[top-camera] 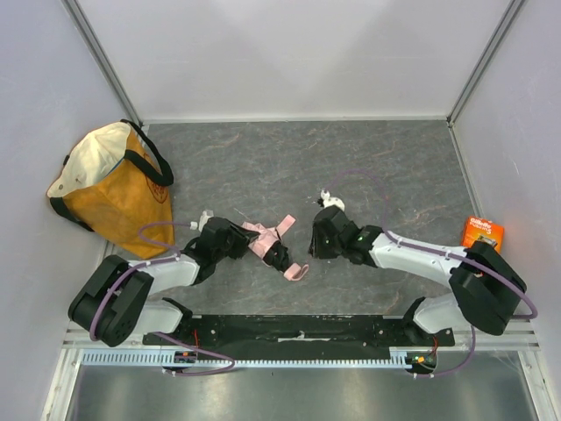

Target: Put away the umbrella

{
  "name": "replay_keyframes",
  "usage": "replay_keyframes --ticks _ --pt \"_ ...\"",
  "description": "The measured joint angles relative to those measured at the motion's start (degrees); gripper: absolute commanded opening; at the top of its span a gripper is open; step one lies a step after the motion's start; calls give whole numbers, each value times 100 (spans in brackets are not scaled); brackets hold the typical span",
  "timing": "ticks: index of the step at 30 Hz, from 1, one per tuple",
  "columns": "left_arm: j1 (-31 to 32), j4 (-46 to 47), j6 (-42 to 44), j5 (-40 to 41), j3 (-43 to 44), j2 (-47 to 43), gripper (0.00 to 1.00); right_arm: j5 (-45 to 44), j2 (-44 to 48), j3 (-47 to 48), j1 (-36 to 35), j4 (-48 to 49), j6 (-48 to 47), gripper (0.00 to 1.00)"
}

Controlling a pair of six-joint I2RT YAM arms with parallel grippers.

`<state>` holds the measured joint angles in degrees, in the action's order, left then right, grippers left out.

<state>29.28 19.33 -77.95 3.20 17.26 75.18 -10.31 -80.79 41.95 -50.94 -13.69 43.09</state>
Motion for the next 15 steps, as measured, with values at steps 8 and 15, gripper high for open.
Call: replay_keyframes --ticks 8,15 --pt "2 55 138 -232 -83 -48 2 1716 -704 629 1161 505 -1381 50" --pt "7 81 155 -264 -142 -114 2 3373 -2120 1373 2052 1447 -1703 59"
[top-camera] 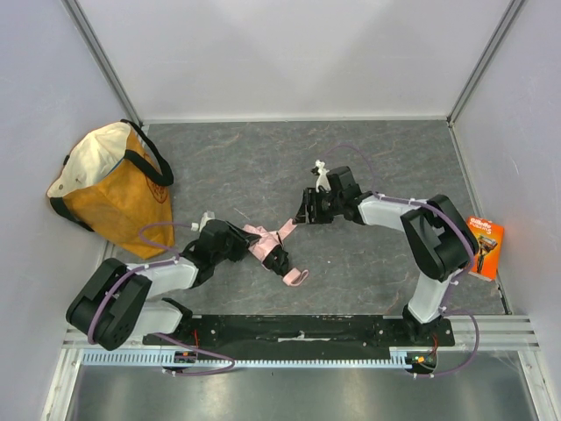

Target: Put away the umbrella

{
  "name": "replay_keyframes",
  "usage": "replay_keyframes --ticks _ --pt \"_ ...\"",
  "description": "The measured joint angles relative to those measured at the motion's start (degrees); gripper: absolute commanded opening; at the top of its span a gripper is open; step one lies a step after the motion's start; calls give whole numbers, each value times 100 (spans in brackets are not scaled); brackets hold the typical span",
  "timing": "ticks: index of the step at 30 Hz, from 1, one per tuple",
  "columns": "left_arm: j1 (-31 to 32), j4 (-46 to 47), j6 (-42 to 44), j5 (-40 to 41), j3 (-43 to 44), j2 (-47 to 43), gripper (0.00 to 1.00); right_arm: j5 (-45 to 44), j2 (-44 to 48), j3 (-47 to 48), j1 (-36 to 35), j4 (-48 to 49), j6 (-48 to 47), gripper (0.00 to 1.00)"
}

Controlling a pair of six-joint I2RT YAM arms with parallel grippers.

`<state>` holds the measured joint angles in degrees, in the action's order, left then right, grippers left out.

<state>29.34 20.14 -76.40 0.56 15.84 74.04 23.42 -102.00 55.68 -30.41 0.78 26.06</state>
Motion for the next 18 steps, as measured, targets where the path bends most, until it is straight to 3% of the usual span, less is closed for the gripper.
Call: replay_keyframes --ticks 6,18 --pt "0 -4 59 -70 -66 -76 2 1217 -925 446 595 431 -50 54" --pt "0 -2 74 -92 -81 -92 2 2544 -1482 448 570 1241 63 49"
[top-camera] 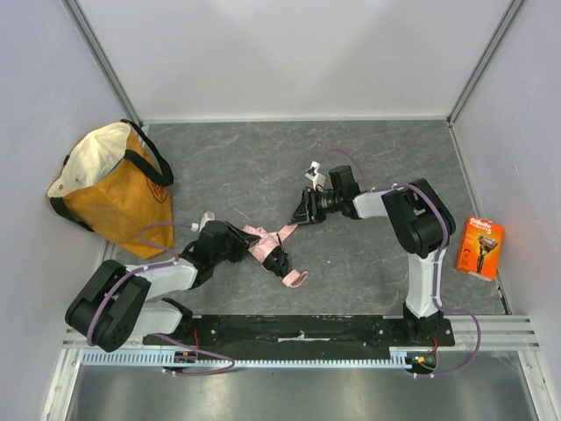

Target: Put away the umbrella

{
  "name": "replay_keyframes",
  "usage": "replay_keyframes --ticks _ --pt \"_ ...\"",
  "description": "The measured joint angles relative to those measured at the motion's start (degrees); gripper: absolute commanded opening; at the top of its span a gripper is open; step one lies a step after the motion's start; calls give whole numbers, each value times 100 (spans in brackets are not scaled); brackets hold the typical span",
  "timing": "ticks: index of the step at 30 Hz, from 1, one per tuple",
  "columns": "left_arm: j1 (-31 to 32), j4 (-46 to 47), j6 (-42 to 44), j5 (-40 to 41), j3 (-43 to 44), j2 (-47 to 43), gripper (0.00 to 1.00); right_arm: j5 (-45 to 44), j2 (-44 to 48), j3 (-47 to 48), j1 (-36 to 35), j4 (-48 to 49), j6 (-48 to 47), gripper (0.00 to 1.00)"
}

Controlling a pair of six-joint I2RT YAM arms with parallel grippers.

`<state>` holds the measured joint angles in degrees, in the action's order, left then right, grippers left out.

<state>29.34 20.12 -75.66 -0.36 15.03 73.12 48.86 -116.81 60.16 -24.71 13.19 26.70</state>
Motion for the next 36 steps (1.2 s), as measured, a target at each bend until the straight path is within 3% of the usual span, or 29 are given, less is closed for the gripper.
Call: replay_keyframes --ticks 10,12,15,17,21,31,36 --pt "0 9 7 -17 0 11 2 90 -37 -317 -177 566 619 40" --pt "0 9 7 -20 0 11 2 2 -42 -374 -260 730 743 35" --pt "0 7 7 -20 0 11 2 -186 -55 -452 -358 973 920 21" --pt "0 -2 7 -17 4 11 2 -356 -83 -520 -413 1169 1056 0" --pt "0 -208 15 -13 120 22 2 -588 -101 -723 -435 1655 1390 0" --pt "11 -1849 162 -33 1233 400 2 -872 529 -1810 -581 4103 3064 0" --pt "9 -2234 157 -245 1757 892 2 -986 575 -1921 -824 4623 3842 0"
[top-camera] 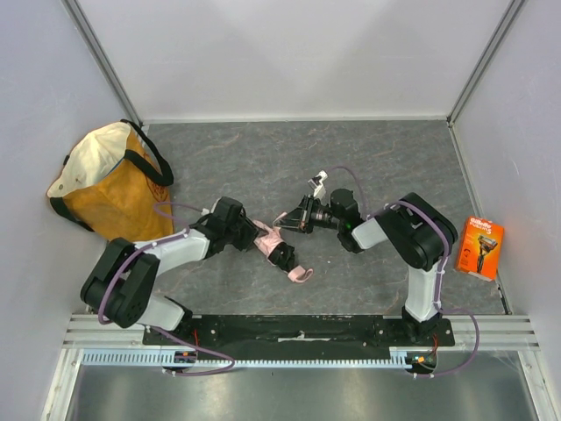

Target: Put away the umbrella

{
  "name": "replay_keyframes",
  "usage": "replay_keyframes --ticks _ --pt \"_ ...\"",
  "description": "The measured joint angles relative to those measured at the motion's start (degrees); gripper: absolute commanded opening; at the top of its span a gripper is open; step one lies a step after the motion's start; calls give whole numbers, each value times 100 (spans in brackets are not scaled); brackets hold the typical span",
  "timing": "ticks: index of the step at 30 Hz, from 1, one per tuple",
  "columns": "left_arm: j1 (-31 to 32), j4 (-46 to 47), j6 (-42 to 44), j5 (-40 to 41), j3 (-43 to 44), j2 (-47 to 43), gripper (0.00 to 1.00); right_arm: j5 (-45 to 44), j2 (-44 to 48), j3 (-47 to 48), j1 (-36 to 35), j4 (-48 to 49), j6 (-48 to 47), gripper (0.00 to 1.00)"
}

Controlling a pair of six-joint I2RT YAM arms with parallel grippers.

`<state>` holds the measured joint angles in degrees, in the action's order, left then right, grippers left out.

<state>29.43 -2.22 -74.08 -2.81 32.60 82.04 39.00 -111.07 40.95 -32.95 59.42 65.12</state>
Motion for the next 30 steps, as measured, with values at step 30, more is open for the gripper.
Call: replay_keyframes --ticks 30 --pt "-76 -686 529 -2055 861 1248 2 -3254 2015 308 -2439 -4280 -4782 0"
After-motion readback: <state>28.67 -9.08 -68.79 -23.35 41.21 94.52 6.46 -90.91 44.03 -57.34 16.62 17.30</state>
